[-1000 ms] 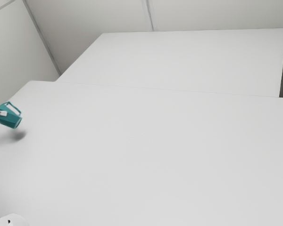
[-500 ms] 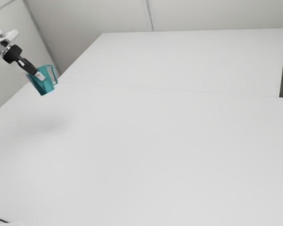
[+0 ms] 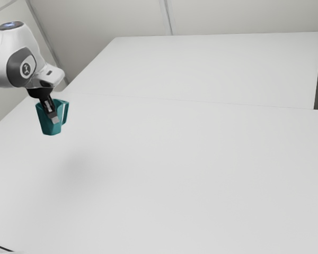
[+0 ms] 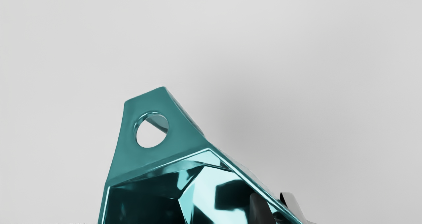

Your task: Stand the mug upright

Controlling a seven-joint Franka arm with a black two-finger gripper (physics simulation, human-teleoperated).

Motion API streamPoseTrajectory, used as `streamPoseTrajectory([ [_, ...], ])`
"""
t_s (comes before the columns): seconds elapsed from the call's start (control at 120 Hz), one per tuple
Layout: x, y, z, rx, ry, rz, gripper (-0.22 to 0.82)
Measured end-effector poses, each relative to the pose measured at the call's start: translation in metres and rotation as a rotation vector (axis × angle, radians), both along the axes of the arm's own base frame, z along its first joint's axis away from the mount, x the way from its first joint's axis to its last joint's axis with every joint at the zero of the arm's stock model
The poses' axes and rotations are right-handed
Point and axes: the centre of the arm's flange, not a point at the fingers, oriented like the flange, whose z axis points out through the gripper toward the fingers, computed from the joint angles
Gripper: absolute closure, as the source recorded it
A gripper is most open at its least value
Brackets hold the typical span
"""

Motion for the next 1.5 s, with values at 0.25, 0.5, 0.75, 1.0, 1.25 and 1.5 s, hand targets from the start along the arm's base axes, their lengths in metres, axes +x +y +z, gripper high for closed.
streamPoseTrajectory([
  [0.25,-0.04,-0.071,-0.018,0.101,-0.213,-0.049,0.76],
  [0.5,-0.048,-0.083,-0.033,-0.076,-0.38,0.073,0.77],
  [0.75,-0.062,-0.09,-0.071,-0.201,-0.458,0.158,0.77],
  [1.0,-0.086,-0.097,-0.098,-0.279,-0.504,0.22,0.76],
  [1.25,-0.092,-0.133,-0.101,-0.281,-0.508,0.126,0.76],
  [1.5,-0.097,-0.132,-0.119,-0.303,-0.437,0.111,0.76],
])
